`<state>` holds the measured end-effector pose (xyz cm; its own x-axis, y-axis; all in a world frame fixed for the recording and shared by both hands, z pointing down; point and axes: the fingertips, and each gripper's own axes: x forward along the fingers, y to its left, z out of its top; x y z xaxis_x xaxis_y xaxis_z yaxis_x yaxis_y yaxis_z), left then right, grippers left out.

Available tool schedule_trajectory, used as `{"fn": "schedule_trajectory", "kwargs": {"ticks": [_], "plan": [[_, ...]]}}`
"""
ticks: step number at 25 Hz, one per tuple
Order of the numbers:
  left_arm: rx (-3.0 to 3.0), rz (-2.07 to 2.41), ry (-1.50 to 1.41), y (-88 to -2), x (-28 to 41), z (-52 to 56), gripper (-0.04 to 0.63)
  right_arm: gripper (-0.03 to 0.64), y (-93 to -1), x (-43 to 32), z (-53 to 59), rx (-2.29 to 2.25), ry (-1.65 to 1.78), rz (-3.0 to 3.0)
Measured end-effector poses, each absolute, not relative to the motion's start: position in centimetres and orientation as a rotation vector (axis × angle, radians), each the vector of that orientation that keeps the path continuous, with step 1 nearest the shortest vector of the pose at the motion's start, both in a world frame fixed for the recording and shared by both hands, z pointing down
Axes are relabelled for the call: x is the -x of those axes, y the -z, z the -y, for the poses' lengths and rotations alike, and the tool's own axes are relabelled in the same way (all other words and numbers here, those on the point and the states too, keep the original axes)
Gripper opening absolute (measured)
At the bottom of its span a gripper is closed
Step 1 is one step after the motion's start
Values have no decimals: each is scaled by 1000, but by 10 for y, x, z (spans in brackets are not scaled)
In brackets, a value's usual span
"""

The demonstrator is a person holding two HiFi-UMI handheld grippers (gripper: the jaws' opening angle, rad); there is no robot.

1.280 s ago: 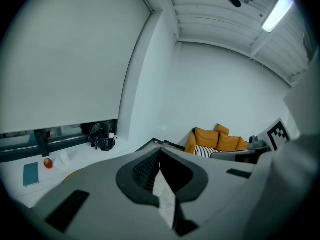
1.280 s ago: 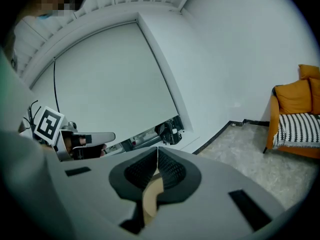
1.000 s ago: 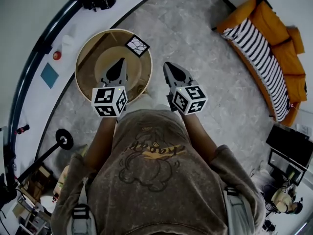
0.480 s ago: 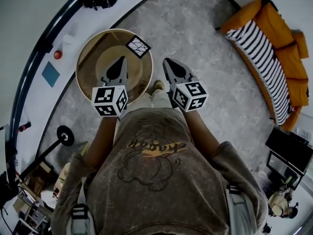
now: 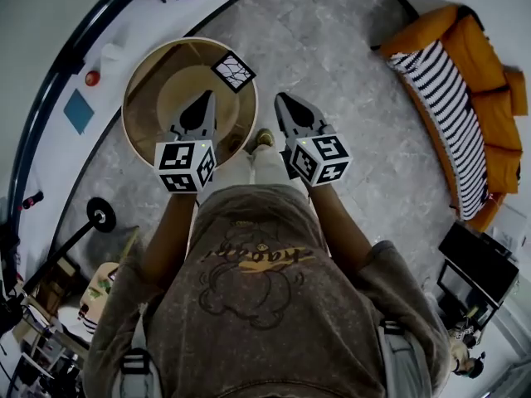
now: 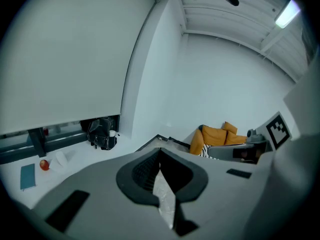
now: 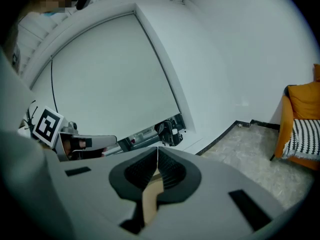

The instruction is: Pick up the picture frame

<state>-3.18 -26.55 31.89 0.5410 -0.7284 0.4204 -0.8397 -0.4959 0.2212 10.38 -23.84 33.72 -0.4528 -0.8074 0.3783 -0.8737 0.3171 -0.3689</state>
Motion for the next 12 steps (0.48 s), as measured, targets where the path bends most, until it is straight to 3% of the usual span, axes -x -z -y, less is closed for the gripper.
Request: {"fn": "schedule_trajectory", "kwargs": {"ticks": [12], "plan": [[-2268, 1311, -398, -406, 32, 309, 18, 20, -413, -99, 303, -1510, -840, 2450]]}}
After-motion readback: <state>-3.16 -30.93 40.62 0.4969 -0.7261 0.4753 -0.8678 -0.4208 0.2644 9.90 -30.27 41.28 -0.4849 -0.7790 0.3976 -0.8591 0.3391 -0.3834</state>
